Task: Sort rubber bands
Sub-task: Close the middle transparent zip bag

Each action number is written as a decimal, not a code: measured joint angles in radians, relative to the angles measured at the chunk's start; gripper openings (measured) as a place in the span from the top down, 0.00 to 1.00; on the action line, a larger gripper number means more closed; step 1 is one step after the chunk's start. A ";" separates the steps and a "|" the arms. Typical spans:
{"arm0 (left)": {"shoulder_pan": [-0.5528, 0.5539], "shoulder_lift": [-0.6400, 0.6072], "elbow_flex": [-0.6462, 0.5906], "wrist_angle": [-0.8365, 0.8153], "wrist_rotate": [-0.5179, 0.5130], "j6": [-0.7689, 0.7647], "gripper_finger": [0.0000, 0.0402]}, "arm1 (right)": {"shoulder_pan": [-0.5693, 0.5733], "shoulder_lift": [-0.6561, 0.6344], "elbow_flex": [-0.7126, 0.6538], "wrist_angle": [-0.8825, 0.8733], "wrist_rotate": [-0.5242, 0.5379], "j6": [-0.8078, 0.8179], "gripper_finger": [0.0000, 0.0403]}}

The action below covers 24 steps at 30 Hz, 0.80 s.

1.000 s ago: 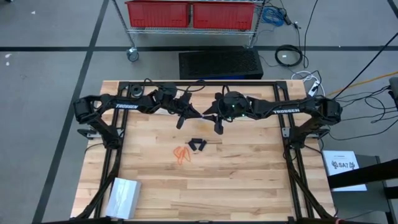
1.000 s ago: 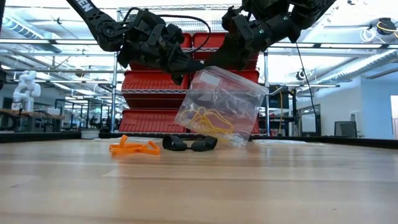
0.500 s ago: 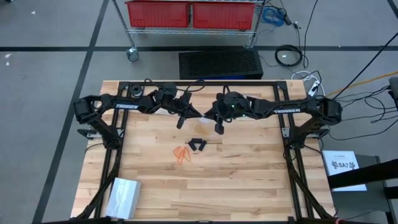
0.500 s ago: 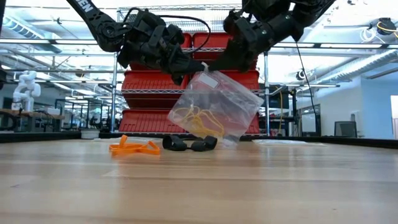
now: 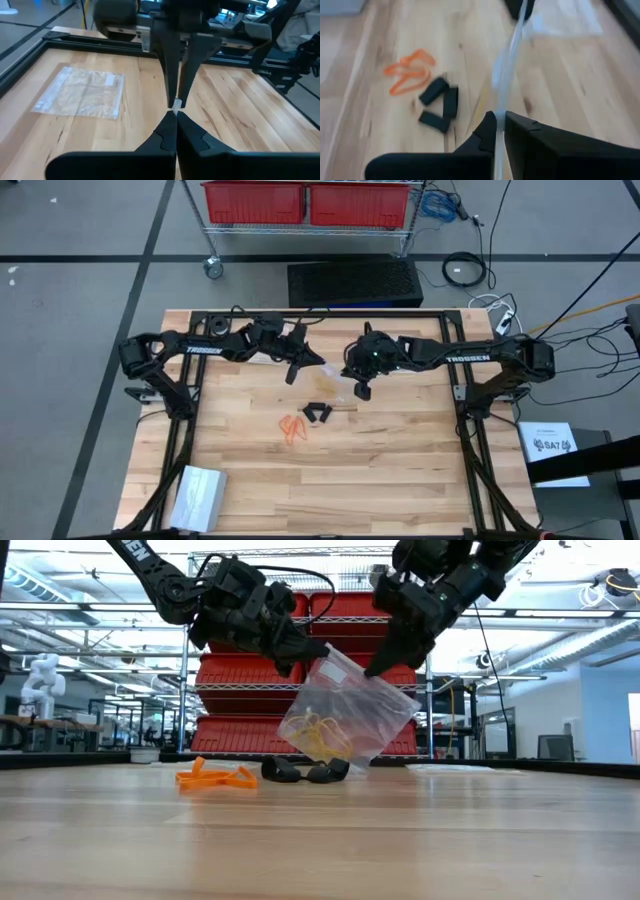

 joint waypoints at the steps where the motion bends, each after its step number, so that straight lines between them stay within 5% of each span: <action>1: 0.002 0.000 0.000 0.000 -0.001 0.000 1.00 | 0.000 0.000 0.000 -0.016 0.001 0.001 0.99; 24: 0.030 0.000 0.001 -0.007 -0.065 -0.001 1.00 | -0.001 -0.053 -0.001 -0.315 0.053 0.029 0.98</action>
